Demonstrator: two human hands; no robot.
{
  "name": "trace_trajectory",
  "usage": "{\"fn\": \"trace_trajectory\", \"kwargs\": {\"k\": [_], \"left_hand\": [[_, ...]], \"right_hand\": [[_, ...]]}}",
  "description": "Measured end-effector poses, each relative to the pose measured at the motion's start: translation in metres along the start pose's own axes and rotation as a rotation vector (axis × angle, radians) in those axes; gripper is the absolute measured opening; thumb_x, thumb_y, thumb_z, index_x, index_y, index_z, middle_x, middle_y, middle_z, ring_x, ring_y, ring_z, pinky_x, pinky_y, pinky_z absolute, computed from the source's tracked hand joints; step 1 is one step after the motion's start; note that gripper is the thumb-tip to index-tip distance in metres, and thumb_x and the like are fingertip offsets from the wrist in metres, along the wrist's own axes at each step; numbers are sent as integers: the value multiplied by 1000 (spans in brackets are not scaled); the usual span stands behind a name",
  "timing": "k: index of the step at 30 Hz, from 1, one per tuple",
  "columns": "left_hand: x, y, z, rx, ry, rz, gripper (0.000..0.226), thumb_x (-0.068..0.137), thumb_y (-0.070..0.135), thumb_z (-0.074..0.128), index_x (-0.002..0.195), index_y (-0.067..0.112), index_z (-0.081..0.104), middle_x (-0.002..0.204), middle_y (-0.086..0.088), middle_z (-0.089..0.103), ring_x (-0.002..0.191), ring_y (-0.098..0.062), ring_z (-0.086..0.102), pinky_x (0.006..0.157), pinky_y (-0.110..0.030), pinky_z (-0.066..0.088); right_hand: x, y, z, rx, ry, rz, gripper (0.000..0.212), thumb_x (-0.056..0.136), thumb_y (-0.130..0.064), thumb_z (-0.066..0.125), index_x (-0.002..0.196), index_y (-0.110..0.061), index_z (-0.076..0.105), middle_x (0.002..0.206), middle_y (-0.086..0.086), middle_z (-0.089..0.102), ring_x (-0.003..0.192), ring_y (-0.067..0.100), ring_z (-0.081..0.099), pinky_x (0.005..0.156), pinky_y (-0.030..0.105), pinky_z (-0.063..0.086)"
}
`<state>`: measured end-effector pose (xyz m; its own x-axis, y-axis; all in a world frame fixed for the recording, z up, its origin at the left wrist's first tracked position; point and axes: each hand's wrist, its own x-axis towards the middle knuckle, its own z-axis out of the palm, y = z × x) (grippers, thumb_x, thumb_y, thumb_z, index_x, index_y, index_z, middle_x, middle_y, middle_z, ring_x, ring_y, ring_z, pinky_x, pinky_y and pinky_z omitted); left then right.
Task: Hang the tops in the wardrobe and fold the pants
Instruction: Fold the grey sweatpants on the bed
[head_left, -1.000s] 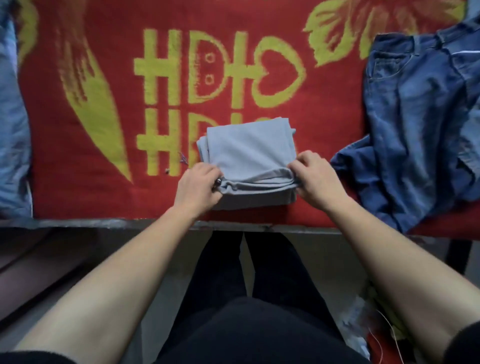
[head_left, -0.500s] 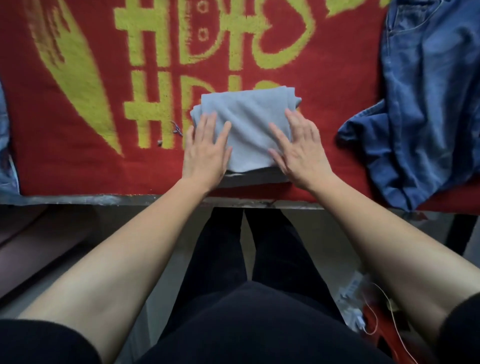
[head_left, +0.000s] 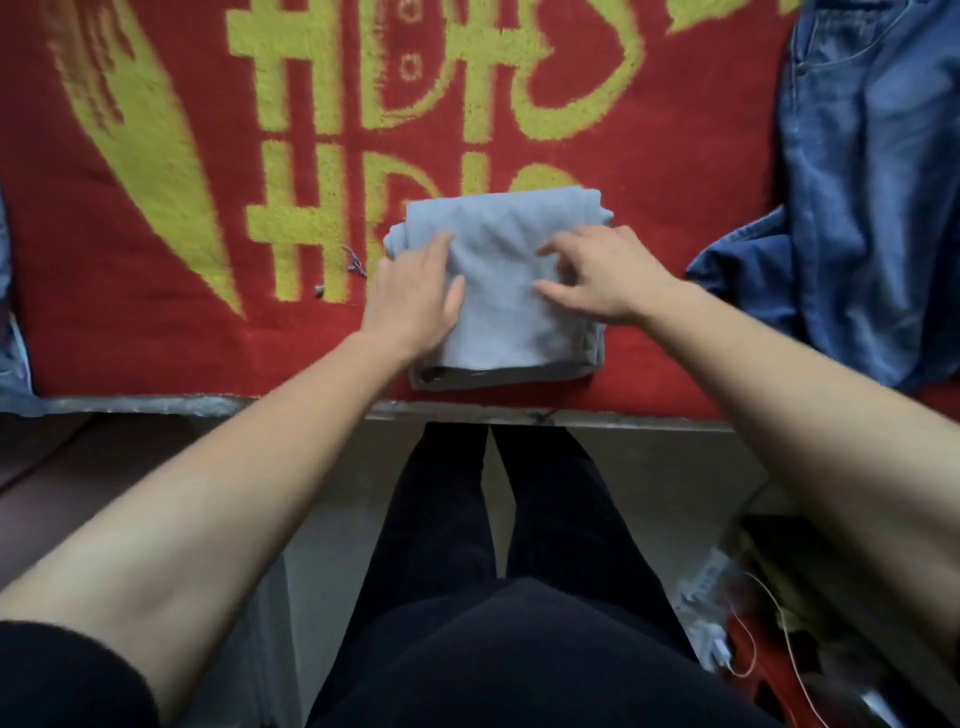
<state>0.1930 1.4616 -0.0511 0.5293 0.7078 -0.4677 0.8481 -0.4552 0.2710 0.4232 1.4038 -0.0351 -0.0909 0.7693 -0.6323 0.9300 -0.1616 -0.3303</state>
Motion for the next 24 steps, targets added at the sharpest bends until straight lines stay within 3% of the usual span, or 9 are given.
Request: {"fn": "trace_trajectory", "kwargs": {"k": [2, 4, 7, 9, 12, 16, 20, 22, 24], "left_hand": [[40, -6, -20, -42, 30, -2, 58, 87, 34, 53, 139, 11, 42, 121, -17, 54, 111, -37, 50, 90, -46, 40], [78, -8, -33, -55, -56, 2, 70, 79, 37, 58, 143, 16, 39, 133, -15, 43, 123, -35, 41, 99, -47, 35], [120, -9, -36, -126, -415, -21, 89, 76, 37, 65, 152, 19, 24, 151, -13, 35, 138, -32, 34, 111, -48, 30], [126, -11, -28, -126, -585, -24, 90, 79, 30, 72, 152, 13, 23, 152, -15, 36, 137, -31, 38, 112, -43, 34], [113, -13, -23, -50, -522, 18, 89, 71, 29, 80, 146, 14, 34, 144, -13, 47, 129, -33, 47, 104, -42, 42], [83, -4, -35, 33, -469, 42, 110, 54, 48, 87, 145, 17, 34, 140, -13, 52, 125, -37, 51, 99, -43, 46], [48, 11, -28, 276, -531, 98, 74, 57, 57, 81, 114, 18, 57, 118, -14, 58, 111, -36, 52, 82, -43, 42], [34, 14, -16, 347, -481, 134, 68, 61, 55, 76, 114, 16, 60, 119, -13, 48, 113, -33, 42, 89, -45, 38], [26, 11, -7, 312, -468, 139, 65, 65, 51, 75, 117, 17, 58, 127, -13, 43, 121, -33, 38, 98, -45, 37]], "right_hand": [[27, 7, -25, 71, 76, 17, 59, 83, -46, 65, 135, -22, 52, 118, 16, 54, 115, 37, 51, 96, 45, 44], [53, 12, -42, 82, 76, 46, 71, 78, -43, 68, 142, -23, 45, 127, 20, 48, 120, 40, 46, 99, 48, 43], [86, 14, -48, 109, -114, 101, 84, 76, -41, 70, 150, -23, 34, 143, 18, 45, 133, 37, 41, 106, 47, 40], [95, 14, -43, 148, -234, 133, 86, 77, -40, 72, 151, -20, 34, 148, 14, 45, 135, 32, 44, 107, 38, 41], [88, 13, -39, 121, -279, 115, 78, 74, -43, 73, 143, -21, 45, 139, 10, 56, 124, 31, 53, 97, 36, 46], [63, -2, -40, -63, -291, 40, 99, 58, -62, 79, 142, -25, 41, 127, 9, 62, 114, 34, 60, 83, 36, 48], [43, -29, -31, -321, -359, 4, 105, 42, -76, 80, 127, -21, 51, 119, 13, 57, 107, 34, 58, 76, 38, 47], [37, -37, -19, -447, -323, -43, 98, 47, -73, 80, 127, -21, 55, 123, 14, 50, 114, 32, 51, 87, 41, 47], [34, -40, -9, -445, -339, -72, 84, 54, -65, 82, 121, -20, 59, 123, 11, 51, 113, 29, 51, 86, 39, 47]]}}
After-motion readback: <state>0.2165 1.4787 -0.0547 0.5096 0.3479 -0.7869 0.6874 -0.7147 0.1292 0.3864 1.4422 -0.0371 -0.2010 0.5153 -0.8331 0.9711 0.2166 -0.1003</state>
